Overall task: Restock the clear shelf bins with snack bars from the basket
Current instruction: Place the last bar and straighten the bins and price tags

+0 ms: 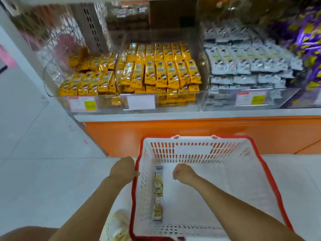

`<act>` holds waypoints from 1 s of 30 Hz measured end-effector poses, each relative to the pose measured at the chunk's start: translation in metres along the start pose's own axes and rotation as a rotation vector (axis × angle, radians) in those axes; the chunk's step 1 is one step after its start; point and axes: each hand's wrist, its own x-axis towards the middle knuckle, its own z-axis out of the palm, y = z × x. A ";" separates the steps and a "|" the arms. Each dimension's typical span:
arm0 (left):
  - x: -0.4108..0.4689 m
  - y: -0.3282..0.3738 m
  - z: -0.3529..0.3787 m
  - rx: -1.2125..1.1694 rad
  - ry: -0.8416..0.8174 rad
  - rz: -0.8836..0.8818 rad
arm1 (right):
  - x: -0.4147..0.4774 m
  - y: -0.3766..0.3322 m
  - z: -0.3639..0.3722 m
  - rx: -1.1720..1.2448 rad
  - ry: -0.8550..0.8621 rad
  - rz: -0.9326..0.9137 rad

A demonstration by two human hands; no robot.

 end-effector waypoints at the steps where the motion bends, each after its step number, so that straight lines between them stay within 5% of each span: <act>1: 0.003 -0.001 -0.001 -0.017 -0.018 -0.012 | 0.006 0.002 0.011 0.027 -0.036 0.055; 10: 0.014 -0.012 0.007 -0.276 -0.057 -0.043 | 0.045 0.012 0.104 0.237 -0.162 0.438; 21: 0.022 -0.013 0.012 -0.166 -0.046 -0.024 | 0.068 0.008 0.119 0.014 -0.061 0.364; 30: 0.011 0.000 0.006 -0.101 -0.036 -0.076 | 0.035 0.004 0.021 0.165 -0.202 0.293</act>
